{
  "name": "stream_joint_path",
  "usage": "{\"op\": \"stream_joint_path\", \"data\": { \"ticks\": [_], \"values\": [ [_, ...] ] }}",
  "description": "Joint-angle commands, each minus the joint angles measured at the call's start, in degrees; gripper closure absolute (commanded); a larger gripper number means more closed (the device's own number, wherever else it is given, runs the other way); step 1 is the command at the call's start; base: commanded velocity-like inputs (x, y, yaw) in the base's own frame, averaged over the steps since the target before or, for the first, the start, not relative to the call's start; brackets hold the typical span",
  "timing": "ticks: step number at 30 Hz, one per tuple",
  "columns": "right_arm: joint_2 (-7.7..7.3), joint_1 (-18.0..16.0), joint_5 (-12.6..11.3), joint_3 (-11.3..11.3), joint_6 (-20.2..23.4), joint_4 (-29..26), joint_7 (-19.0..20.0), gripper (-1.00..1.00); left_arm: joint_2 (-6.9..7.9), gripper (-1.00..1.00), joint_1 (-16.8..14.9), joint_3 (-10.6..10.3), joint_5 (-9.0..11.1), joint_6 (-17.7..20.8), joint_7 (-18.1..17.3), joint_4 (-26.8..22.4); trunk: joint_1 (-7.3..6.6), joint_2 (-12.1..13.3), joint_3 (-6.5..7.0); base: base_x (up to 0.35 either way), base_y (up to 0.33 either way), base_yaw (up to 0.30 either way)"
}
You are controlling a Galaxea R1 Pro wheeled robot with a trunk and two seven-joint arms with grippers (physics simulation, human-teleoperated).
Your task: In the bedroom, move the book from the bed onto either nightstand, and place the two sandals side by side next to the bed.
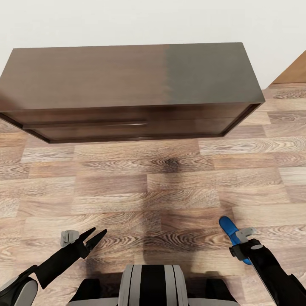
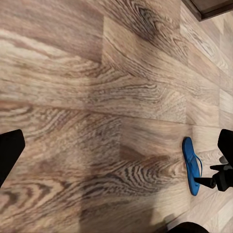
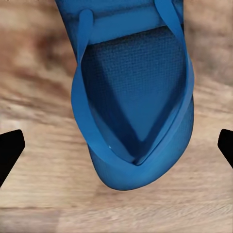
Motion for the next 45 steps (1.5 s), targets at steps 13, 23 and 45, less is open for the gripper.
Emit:
{"op": "stream_joint_path", "data": {
  "ticks": [13, 23, 45],
  "values": [
    [-0.03, 0.0, 0.6, -0.3, -5.1, -0.5, 0.2, -1.00, -0.04, -1.00, 0.0, 0.0, 0.4, 0.5, -0.1, 0.0, -0.01, 0.0, -0.03, 0.000, 0.000, 0.000],
    [-0.04, 0.0, 0.6, -0.3, -6.9, -0.2, 0.1, -1.00, -0.07, -1.00, 0.0, 0.0, 0.4, 0.5, -0.1, 0.0, -0.01, 0.0, -0.03, 0.000, 0.000, 0.000],
    [-0.02, 0.0, 0.5, -0.4, -6.9, -0.1, 0.1, -1.00, -0.07, -1.00, 0.0, 0.0, 0.4, 0.5, -0.1, 0.1, 0.30, -0.2, -2.69, 0.000, 0.000, 0.000]
  ]
}}
